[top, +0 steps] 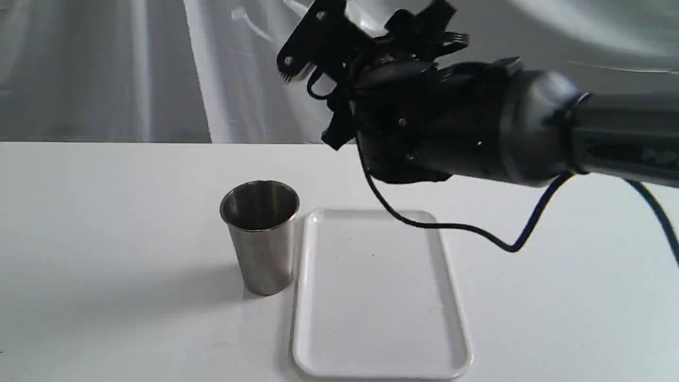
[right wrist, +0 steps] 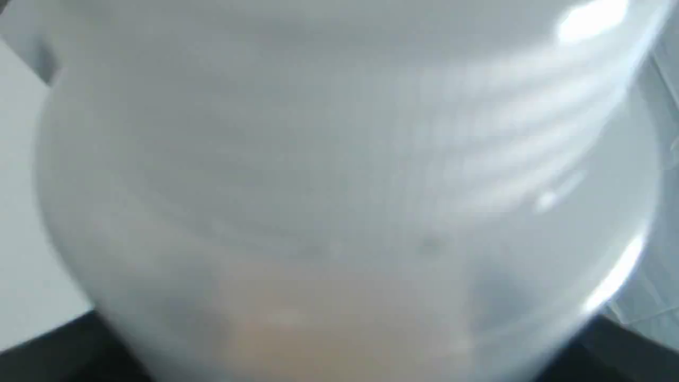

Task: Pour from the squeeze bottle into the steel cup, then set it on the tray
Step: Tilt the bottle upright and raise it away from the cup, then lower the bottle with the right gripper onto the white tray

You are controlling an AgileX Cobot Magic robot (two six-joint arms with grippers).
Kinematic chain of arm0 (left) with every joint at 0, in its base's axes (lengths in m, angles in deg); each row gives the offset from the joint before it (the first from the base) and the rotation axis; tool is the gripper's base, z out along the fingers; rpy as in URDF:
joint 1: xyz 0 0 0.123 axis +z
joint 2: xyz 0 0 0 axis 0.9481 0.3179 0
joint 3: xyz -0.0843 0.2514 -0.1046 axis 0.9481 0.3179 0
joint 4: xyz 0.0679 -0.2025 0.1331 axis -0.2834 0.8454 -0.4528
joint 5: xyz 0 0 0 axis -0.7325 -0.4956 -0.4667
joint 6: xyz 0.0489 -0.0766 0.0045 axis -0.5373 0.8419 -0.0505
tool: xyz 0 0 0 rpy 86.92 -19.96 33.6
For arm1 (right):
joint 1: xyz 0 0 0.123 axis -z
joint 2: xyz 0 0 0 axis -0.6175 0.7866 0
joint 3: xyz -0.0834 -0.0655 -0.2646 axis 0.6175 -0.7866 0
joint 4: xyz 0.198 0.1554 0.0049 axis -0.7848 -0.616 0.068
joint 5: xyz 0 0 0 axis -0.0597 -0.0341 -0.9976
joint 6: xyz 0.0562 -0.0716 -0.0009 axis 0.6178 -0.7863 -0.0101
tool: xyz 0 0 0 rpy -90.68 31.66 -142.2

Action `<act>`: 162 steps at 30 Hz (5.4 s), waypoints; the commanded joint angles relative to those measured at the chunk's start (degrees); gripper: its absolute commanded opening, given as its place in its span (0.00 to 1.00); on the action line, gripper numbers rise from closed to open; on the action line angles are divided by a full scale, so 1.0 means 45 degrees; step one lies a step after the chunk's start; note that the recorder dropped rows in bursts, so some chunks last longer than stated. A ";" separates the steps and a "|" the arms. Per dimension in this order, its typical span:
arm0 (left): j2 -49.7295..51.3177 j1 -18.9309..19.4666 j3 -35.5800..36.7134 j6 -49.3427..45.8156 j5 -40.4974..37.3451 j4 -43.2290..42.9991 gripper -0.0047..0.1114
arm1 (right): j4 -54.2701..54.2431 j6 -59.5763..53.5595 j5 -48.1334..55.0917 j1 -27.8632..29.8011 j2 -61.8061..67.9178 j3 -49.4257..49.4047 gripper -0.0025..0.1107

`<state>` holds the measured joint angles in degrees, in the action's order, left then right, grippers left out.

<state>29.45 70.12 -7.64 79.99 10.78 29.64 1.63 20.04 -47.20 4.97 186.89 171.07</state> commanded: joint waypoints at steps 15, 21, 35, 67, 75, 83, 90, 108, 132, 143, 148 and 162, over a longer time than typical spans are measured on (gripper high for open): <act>-0.0033 0.0020 0.0057 0.0015 0.0097 0.0008 0.04 | -0.0376 0.1456 -0.0051 0.0143 -0.3155 -0.1264 0.26; -0.0033 0.0020 0.0057 0.0015 0.0097 0.0008 0.04 | -0.0774 0.1844 -0.0076 0.0143 -0.4485 -0.2295 0.26; -0.0033 0.0020 0.0057 0.0042 0.0097 0.0008 0.04 | -0.1655 0.2803 -0.4280 0.1488 -0.7267 -0.5208 0.26; -0.0033 0.0020 0.0057 0.0025 0.0097 0.0008 0.04 | -1.2880 -0.4865 -1.1540 0.4160 -0.3873 -0.5208 0.26; -0.0033 0.0020 0.0057 0.0063 0.0097 0.0008 0.04 | -1.4779 -0.6983 -1.3225 0.3941 -0.3009 -0.6329 0.26; -0.0033 0.0020 0.0057 0.0063 0.0097 0.0008 0.04 | -1.5271 -0.8138 -1.4346 0.3941 -0.2982 -0.7758 0.26; -0.0033 0.0020 0.0057 0.0013 0.0097 0.0008 0.04 | -1.5474 -0.8220 -1.5007 0.3941 -0.2218 -0.7936 0.26; -0.0033 0.0020 0.0057 0.0038 0.0097 0.0008 0.04 | -1.5474 -0.9072 -1.5714 0.3941 -0.0521 -0.7936 0.26; -0.0033 0.0020 0.0057 0.0037 0.0097 0.0008 0.04 | -1.5713 -1.0387 -1.5930 0.3350 0.0168 -0.7878 0.26; -0.0033 0.0020 0.0057 0.0013 0.0097 0.0008 0.04 | -1.5713 -1.0387 -1.5576 0.3350 0.0168 -0.7878 0.26; -0.0033 0.0020 0.0057 0.0061 0.0097 0.0008 0.04 | -1.5713 -1.0387 -1.5576 0.3350 0.0168 -0.7878 0.26; -0.0033 0.0020 0.0057 0.0031 0.0097 0.0008 0.04 | -1.5713 -1.0387 -1.5576 0.3350 0.0168 -0.7878 0.26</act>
<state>29.45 70.12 -7.64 79.99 10.78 29.64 -68.82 -26.41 -116.02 20.14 188.12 135.27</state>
